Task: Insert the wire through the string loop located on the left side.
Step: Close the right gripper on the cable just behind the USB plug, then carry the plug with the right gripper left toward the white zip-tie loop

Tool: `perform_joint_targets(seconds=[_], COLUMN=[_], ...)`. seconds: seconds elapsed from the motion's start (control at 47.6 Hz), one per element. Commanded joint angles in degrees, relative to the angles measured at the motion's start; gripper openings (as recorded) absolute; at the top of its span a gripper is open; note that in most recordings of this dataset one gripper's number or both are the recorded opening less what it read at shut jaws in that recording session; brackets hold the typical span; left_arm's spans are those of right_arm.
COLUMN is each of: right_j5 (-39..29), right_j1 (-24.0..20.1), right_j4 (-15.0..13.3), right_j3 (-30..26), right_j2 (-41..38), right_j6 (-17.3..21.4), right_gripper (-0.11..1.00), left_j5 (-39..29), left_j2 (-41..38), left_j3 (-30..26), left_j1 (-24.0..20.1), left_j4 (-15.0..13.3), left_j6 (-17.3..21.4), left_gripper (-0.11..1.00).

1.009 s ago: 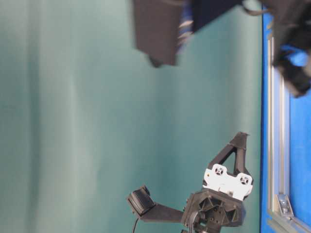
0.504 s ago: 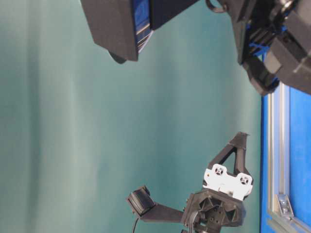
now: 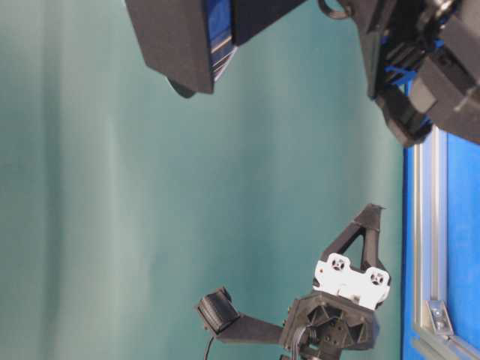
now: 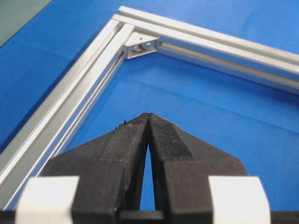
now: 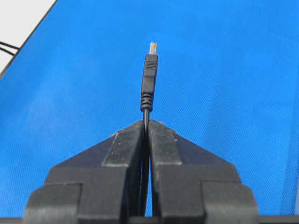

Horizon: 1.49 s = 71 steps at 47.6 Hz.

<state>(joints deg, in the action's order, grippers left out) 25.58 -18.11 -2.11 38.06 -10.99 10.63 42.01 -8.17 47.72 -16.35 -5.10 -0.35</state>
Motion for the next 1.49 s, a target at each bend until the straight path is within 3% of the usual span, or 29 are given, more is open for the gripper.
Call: perform_joint_targets(seconds=[0.0, 0.946, 1.198, 1.471], right_j5=[0.3, 0.2, 0.4, 0.4], right_j1=[-0.2, 0.0, 2.9, 9.0], right_j4=[0.0, 0.0, 0.0, 0.0], right_j3=[-0.8, -0.6, 1.1, 3.6], right_j2=[1.8, 1.8, 2.8, 4.5], right_j6=[0.0, -0.2, -0.2, -0.2], right_gripper=[0.00, 0.00, 0.00, 0.00], left_j5=[0.5, 0.5, 0.5, 0.5], left_j2=[1.7, 1.7, 1.7, 1.8], left_j3=[-0.7, -0.6, -0.6, -0.5], left_j1=[0.0, 0.0, 0.0, 0.0], left_j4=[0.2, 0.2, 0.2, 0.2], left_j6=[-0.1, -0.2, -0.2, -0.3], left_gripper=[0.00, 0.00, 0.00, 0.00])
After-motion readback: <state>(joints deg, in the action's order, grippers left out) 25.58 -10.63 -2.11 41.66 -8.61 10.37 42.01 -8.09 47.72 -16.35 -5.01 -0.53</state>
